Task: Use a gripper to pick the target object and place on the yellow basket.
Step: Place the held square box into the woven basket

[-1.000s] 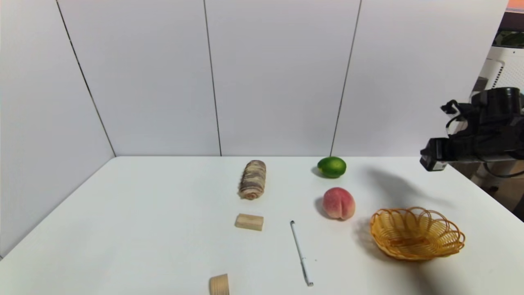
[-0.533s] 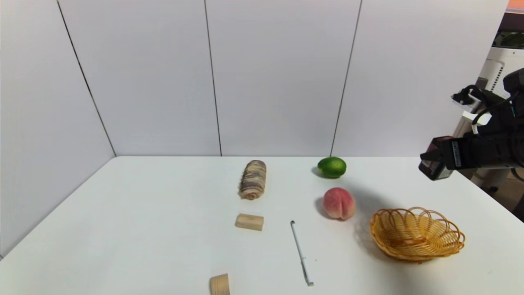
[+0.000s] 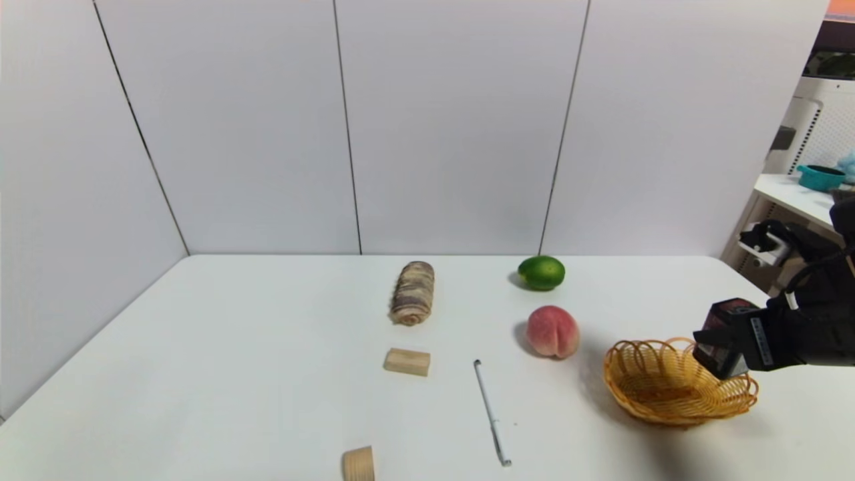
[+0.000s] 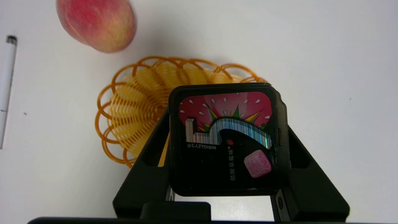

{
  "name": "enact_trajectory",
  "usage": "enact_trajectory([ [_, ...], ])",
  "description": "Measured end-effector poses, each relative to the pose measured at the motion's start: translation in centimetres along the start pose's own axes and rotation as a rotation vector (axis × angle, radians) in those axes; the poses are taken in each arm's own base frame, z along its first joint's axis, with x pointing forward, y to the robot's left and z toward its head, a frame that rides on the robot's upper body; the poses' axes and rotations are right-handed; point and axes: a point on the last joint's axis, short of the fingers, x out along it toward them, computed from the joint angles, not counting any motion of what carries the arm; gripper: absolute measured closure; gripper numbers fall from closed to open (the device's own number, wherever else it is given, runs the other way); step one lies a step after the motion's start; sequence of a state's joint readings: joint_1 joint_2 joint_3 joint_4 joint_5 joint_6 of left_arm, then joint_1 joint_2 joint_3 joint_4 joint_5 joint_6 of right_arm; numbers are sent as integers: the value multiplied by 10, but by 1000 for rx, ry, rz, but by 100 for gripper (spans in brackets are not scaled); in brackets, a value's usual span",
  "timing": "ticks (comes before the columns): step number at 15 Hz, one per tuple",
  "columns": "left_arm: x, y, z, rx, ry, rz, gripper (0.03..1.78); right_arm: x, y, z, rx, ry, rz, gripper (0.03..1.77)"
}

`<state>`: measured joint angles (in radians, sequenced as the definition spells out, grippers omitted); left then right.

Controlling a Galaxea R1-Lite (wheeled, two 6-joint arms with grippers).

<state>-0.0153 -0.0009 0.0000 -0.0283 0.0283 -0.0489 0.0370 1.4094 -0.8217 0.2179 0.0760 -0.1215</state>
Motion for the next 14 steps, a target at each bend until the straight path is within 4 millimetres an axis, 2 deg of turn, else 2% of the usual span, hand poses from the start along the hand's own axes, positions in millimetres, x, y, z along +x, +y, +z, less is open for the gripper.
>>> enact_trajectory([
  [3,0,0,0,1,0,0,12,6,1,-12,6,44,10,101],
  [8,0,0,0,1,0,0,12,13,4,-14,-1,17,76,101],
  [14,0,0,0,0,0,0,12,16,5,-22,-2,49,81,54],
])
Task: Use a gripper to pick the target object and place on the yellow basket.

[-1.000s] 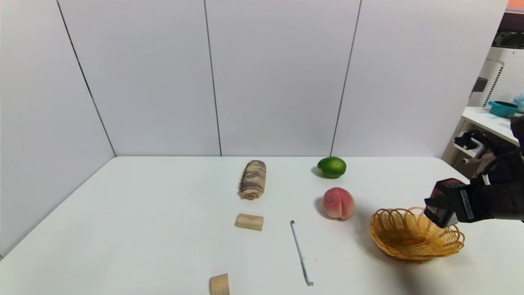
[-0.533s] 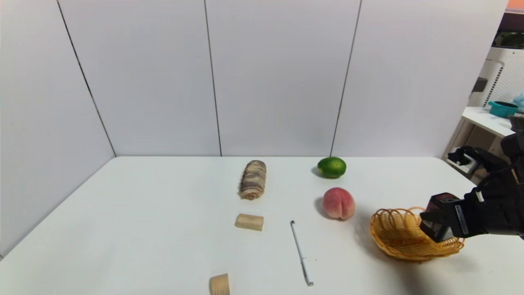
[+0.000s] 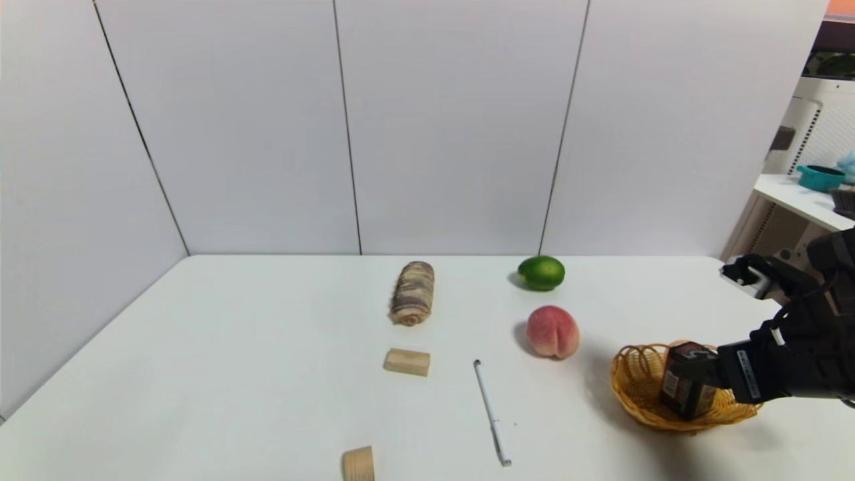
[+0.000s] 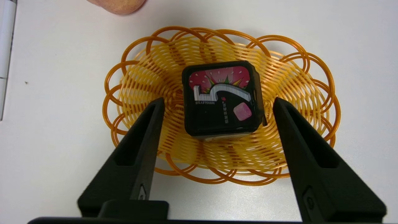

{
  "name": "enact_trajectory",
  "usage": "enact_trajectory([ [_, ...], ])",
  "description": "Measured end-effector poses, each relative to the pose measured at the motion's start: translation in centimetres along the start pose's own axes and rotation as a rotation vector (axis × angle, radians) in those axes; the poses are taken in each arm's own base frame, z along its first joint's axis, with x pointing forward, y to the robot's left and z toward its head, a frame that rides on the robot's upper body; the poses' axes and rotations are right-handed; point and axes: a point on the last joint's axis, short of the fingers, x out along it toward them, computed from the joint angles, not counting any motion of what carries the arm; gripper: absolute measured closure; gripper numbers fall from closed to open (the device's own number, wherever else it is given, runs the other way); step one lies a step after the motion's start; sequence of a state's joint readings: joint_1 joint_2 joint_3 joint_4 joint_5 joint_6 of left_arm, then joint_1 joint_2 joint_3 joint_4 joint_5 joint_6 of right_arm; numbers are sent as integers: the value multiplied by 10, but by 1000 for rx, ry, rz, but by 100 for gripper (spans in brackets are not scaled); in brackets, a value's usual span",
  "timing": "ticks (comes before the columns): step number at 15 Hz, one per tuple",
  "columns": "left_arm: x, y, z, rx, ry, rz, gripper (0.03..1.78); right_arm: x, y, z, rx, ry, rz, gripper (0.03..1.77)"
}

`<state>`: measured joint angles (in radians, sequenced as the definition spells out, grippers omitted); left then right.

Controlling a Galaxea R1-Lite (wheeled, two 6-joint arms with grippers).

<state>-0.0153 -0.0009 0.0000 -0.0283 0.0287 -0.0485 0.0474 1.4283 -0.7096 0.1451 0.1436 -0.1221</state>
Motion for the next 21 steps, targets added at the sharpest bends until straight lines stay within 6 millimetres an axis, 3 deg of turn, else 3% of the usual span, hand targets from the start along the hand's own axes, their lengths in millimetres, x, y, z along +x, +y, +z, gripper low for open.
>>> enact_trajectory([
  [6,0,0,0,0,0,0,12,-19,-5,27,21,-126,-37,30],
  [9,0,0,0,0,0,0,12,-48,-5,45,20,-259,-53,23],
  [12,0,0,0,0,0,0,12,-87,0,48,4,-398,-59,19],
  [14,0,0,0,0,-1,0,12,-113,5,39,-8,-479,-63,16],
  [16,0,0,0,0,-1,0,12,-131,11,17,-17,-527,-71,15],
  [21,0,0,0,0,0,0,12,-151,24,-61,-50,-597,-172,12],
])
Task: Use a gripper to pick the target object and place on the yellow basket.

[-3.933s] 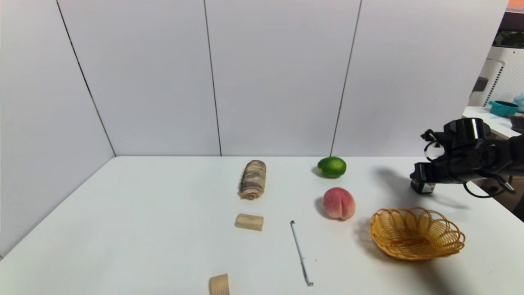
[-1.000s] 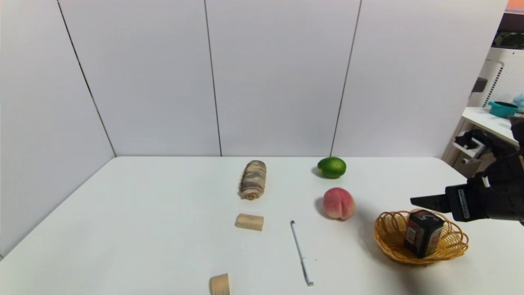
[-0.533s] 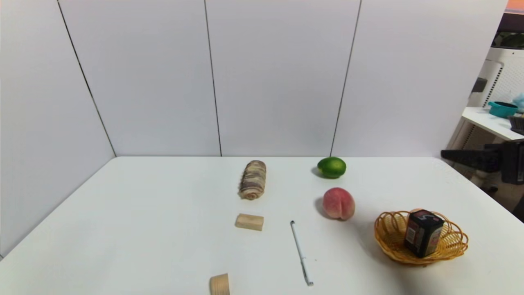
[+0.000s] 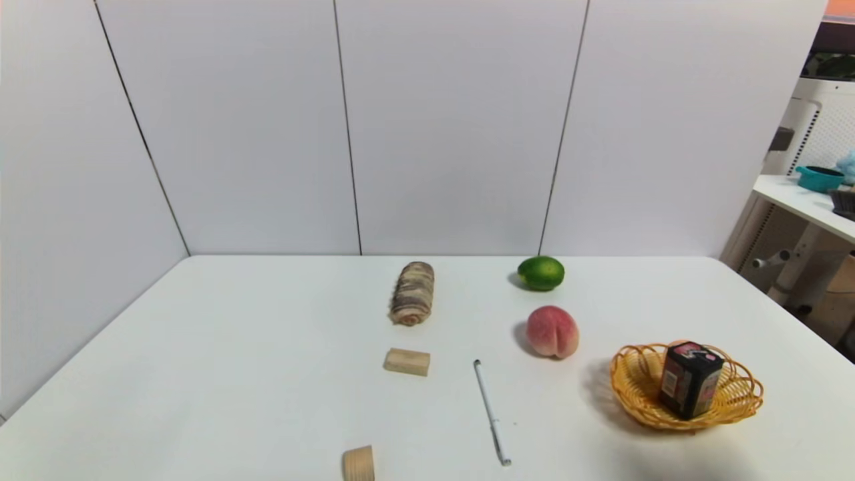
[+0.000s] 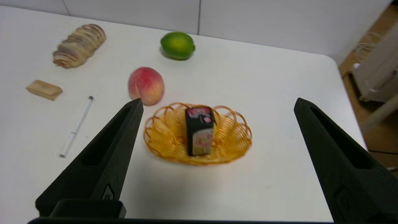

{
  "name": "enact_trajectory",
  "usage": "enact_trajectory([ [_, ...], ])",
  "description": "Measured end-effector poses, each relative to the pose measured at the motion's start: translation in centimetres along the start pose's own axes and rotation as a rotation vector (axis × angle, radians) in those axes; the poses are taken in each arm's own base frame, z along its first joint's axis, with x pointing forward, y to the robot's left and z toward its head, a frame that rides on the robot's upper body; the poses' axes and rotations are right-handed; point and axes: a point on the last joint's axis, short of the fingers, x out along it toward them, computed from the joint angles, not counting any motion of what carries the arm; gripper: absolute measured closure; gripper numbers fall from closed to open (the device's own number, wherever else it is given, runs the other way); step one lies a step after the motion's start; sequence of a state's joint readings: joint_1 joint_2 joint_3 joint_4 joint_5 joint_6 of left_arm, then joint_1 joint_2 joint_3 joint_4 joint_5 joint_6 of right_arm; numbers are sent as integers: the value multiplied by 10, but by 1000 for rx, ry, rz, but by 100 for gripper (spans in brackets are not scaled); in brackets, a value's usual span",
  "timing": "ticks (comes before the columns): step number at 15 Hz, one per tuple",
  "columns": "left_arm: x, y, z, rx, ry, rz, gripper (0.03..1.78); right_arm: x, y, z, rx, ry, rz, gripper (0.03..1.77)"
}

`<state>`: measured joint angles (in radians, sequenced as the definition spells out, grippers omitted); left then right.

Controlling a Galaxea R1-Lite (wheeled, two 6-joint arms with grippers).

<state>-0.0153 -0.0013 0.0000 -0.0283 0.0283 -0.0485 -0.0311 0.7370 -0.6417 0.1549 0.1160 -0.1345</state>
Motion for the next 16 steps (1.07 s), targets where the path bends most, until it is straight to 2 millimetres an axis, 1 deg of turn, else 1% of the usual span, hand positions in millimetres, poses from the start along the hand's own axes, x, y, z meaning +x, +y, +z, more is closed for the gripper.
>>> enact_trajectory([
  [2,0,0,0,0,0,0,12,-14,4,-37,-52,30,-105,11],
  [4,0,0,0,0,0,0,12,-22,9,-75,-75,52,-179,11],
  [6,0,0,0,0,0,0,12,-26,14,-109,-83,39,-179,11],
  [8,0,0,0,0,0,0,12,-24,19,-140,-82,-6,-127,11],
  [9,0,0,0,0,0,1,12,-23,20,-147,-80,-50,-113,11],
  [10,0,0,0,0,0,0,12,-24,21,-148,-64,-105,-108,11],
  [13,0,0,0,0,0,0,12,-29,23,-159,38,-152,-93,11],
  [16,0,0,0,0,0,0,12,-37,24,-164,80,-255,-95,11],
])
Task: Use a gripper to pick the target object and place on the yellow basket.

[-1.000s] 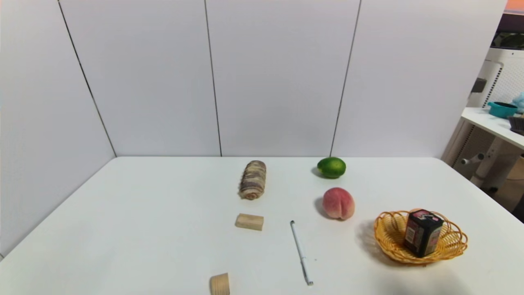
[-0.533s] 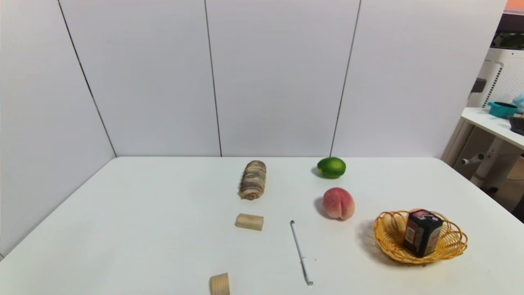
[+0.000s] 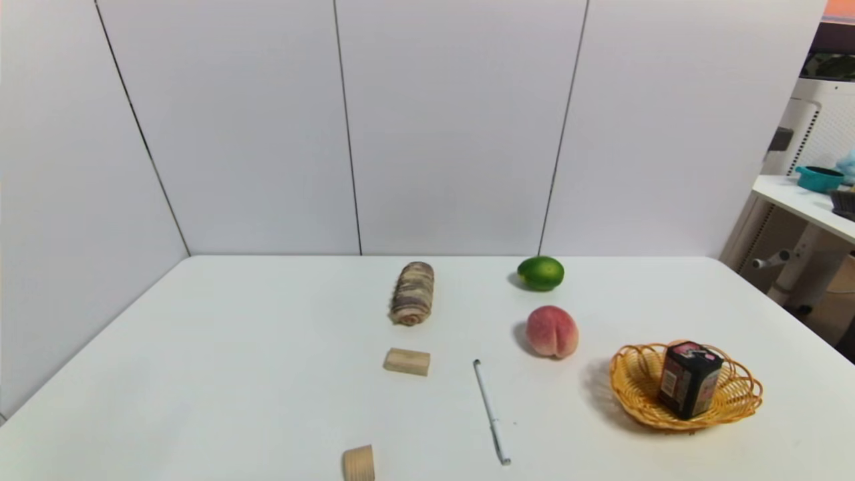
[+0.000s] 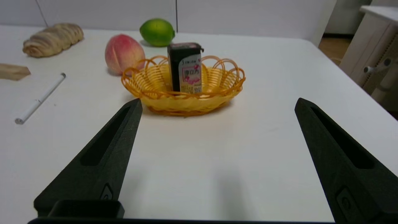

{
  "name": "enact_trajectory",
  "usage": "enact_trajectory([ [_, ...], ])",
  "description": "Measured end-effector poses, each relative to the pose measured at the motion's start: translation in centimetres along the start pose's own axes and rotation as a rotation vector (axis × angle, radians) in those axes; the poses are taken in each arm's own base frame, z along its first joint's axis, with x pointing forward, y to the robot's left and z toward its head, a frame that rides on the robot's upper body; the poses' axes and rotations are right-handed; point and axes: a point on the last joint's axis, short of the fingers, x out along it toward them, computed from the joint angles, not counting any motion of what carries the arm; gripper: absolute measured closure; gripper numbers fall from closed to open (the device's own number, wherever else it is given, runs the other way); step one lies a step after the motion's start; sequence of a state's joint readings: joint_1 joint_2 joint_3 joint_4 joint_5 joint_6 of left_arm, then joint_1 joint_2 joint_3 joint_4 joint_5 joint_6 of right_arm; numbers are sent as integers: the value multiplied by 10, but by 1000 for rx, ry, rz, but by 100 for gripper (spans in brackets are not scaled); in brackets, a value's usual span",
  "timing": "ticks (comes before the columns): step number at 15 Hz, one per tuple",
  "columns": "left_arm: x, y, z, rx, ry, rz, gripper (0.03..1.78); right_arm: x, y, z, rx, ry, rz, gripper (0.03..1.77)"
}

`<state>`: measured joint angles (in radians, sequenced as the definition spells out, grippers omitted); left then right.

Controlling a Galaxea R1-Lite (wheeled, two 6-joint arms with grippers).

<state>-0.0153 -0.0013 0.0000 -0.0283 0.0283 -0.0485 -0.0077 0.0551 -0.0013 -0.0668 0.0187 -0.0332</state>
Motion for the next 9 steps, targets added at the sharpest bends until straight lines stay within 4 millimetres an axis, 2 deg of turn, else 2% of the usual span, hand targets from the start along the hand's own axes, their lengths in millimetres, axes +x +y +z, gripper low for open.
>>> enact_trajectory([
  [9,0,0,0,0,0,0,12,-5,0,-1,-1,-60,1,11],
])
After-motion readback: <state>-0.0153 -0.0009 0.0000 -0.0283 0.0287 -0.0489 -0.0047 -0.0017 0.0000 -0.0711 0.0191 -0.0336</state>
